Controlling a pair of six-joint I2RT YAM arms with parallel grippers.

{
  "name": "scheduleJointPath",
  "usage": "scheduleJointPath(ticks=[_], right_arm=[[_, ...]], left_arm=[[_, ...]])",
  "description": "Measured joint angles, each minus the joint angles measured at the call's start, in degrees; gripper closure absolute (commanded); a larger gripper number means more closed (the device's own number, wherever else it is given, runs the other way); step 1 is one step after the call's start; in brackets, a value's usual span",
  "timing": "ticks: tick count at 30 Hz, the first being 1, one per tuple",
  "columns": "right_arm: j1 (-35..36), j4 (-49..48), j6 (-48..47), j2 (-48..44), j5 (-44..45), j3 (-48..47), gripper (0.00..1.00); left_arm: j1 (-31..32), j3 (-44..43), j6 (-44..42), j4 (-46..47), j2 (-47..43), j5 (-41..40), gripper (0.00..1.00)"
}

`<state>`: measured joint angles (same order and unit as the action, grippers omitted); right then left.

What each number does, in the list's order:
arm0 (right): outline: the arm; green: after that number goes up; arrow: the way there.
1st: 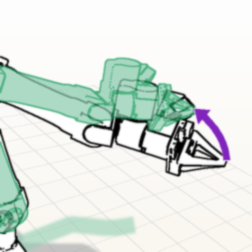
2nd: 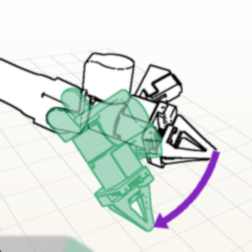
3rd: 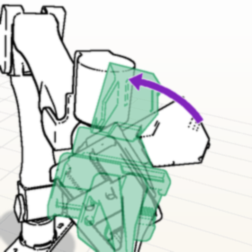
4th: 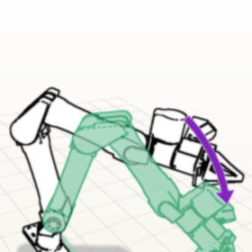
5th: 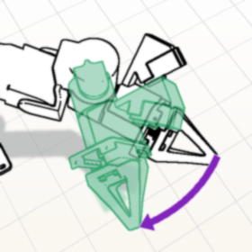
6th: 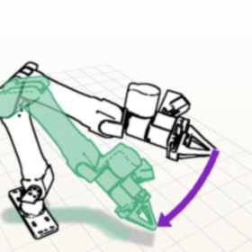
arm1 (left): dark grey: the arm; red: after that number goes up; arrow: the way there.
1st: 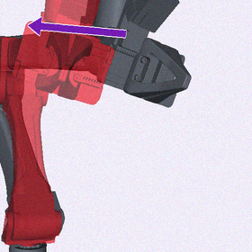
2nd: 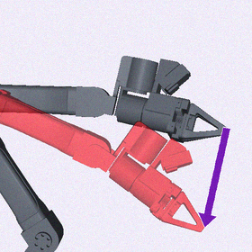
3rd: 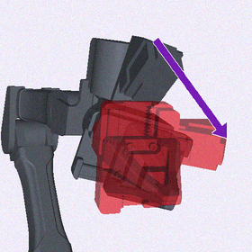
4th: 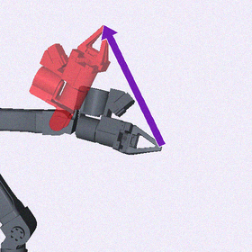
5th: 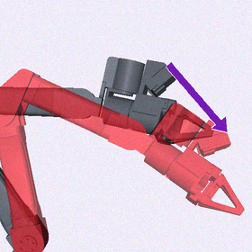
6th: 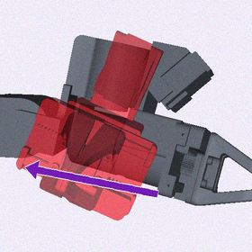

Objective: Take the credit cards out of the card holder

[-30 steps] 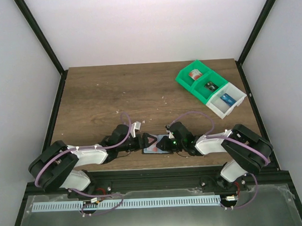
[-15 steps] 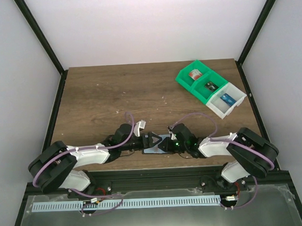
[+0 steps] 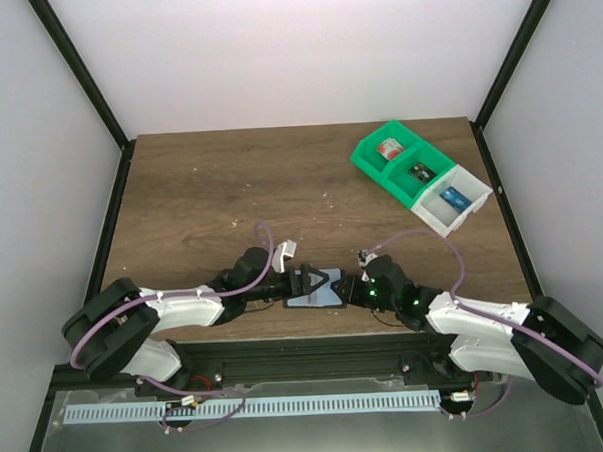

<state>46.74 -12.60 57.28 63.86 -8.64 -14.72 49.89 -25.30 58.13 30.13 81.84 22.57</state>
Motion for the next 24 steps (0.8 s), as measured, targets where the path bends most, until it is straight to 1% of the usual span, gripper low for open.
scheduleJointPath(ticks=[4, 12, 18, 24], right_arm=[[0.00, 0.87, 0.42, -2.34, 1.33, 0.02, 0.77], [0.00, 1.62, 0.68, -2.82, 2.34, 0.11, 0.77], [0.02, 3.23, 1.09, -5.40, 3.37, 0.63, 0.77], [0.02, 4.24, 1.07, -7.21, 3.98, 0.63, 0.77]], left_arm=[[0.04, 0.00, 0.15, 0.55, 0.11, 0.00, 0.10], [0.26, -0.09, 0.46, 1.22, 0.68, 0.00, 0.10], [1.90, -0.11, 1.68, 3.65, 3.28, 0.70, 0.10], [2.12, -0.57, 0.96, 2.12, 2.49, -0.52, 0.10]])
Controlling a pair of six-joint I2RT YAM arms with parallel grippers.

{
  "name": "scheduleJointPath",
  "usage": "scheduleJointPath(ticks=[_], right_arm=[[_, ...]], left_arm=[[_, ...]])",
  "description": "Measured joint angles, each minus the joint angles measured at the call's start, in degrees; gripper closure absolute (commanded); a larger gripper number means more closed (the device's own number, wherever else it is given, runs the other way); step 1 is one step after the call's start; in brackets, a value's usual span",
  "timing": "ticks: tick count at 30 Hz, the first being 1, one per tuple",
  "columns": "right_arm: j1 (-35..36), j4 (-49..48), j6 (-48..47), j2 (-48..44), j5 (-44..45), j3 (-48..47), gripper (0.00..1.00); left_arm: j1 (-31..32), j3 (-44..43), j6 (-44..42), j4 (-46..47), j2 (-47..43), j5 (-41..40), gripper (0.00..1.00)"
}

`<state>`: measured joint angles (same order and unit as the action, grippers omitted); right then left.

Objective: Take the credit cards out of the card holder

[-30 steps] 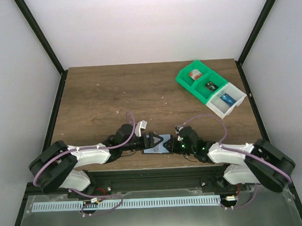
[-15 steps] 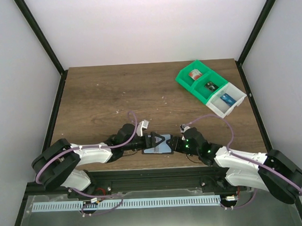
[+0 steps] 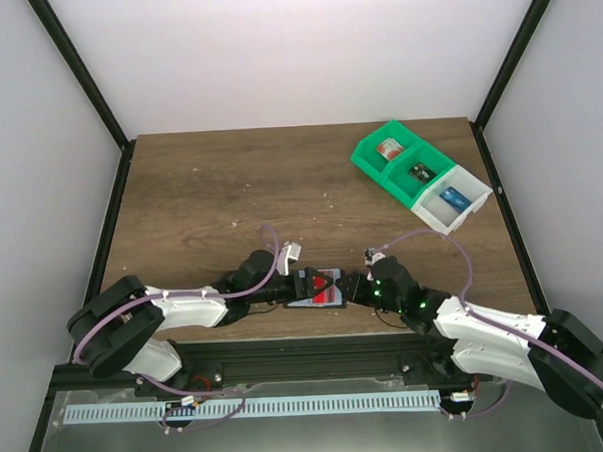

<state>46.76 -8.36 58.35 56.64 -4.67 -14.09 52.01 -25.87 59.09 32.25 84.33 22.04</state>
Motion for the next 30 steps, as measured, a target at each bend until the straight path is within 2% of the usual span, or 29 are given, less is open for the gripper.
scheduleJointPath(ticks=[8, 15, 26, 30], right_arm=[[0.00, -0.02, -0.44, 1.36, -0.46, 0.00, 0.77], [0.00, -0.63, -1.73, 8.74, -2.78, -1.36, 0.82], [0.00, -3.48, -3.28, 13.44, -3.67, -3.10, 0.82], [0.00, -3.30, -3.67, 15.17, -3.26, -4.83, 0.82]], left_arm=[[-2.62, 1.27, -1.09, -2.86, -3.72, -2.38, 0.09], [-5.01, 2.43, -1.77, -4.57, -3.82, -2.73, 0.12], [-5.62, 3.72, -1.99, -1.11, 0.46, -0.98, 0.14], [-5.60, 3.69, -2.16, 0.42, 2.78, 0.13, 0.19]])
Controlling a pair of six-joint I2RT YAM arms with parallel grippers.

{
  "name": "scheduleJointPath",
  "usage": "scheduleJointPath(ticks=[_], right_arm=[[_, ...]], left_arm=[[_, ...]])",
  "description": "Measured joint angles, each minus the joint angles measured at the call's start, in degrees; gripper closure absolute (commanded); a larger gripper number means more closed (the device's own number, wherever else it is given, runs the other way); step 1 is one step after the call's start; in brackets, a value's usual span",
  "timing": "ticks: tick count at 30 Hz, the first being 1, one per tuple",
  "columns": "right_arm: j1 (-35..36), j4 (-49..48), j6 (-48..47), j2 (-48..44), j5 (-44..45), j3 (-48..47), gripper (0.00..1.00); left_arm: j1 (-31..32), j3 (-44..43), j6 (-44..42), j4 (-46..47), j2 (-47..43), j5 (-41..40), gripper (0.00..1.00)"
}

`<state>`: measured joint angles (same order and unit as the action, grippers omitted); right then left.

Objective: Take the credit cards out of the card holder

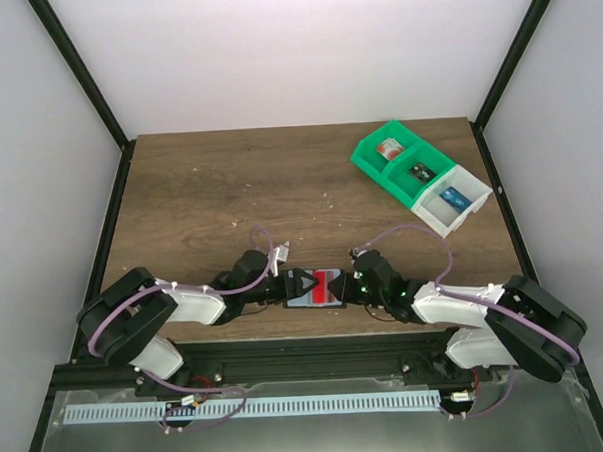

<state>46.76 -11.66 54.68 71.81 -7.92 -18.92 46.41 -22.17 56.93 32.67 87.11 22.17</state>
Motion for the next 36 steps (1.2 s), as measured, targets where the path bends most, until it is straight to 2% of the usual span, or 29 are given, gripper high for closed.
scheduleJointPath(ticks=[7, 13, 36], right_arm=[[0.00, -0.20, 0.00, 2.80, 0.72, -0.11, 0.83], [0.00, -2.64, 0.02, 4.50, 0.46, 0.00, 0.83], [0.00, -4.74, 0.28, 3.96, 0.46, 1.55, 0.83]], left_arm=[[-0.02, -0.39, -0.28, 1.97, 2.45, 0.66, 0.32], [-0.04, -0.42, -0.50, 4.68, 5.29, 1.53, 0.55], [0.15, -0.44, 1.60, 11.82, 10.21, 4.76, 0.75]])
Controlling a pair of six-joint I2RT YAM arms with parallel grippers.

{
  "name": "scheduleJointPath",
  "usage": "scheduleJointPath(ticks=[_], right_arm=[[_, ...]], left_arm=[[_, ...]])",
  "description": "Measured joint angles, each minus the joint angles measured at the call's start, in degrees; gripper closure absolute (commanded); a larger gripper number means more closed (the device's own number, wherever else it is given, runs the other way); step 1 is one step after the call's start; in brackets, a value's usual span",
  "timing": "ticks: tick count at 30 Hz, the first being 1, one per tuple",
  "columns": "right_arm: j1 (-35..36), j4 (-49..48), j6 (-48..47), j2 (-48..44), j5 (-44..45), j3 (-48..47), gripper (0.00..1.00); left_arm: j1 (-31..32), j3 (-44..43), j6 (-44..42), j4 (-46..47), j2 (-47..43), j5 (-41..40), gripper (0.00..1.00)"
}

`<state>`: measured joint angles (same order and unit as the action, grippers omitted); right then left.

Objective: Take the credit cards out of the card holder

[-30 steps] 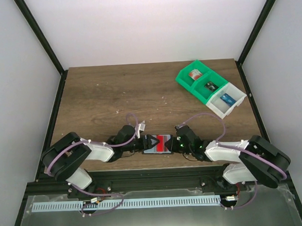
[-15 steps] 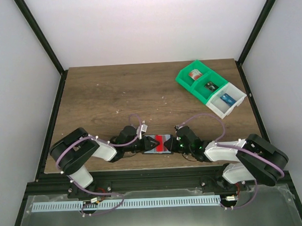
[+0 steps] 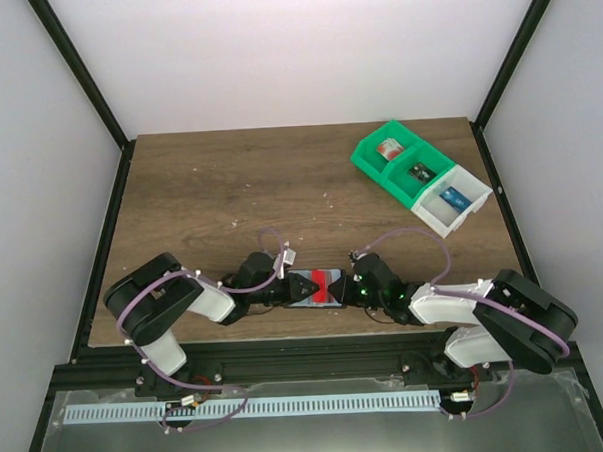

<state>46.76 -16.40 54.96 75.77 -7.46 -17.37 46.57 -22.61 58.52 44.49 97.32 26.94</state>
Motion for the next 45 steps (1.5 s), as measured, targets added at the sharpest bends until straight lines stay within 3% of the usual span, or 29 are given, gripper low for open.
scheduleJointPath(ticks=[5, 10, 31, 45], right_arm=[[0.00, -0.57, 0.02, -0.28, 0.00, 0.50, 0.83], [0.00, -0.66, 0.04, -0.31, 0.00, 0.59, 0.83], [0.00, -0.76, 0.17, -1.64, 0.02, 1.66, 0.83], [0.00, 1.73, -0.15, -3.52, 0.13, 1.68, 0.80]], left_arm=[[0.35, 0.00, 0.37, 0.50, 0.68, 0.31, 0.84], [0.61, 0.00, 0.59, 0.90, 0.94, 0.44, 1.00], [0.28, 1.68, 0.92, 3.06, 0.81, 0.79, 1.00], [-1.64, 3.34, -0.20, -2.29, -8.72, -0.09, 1.00]])
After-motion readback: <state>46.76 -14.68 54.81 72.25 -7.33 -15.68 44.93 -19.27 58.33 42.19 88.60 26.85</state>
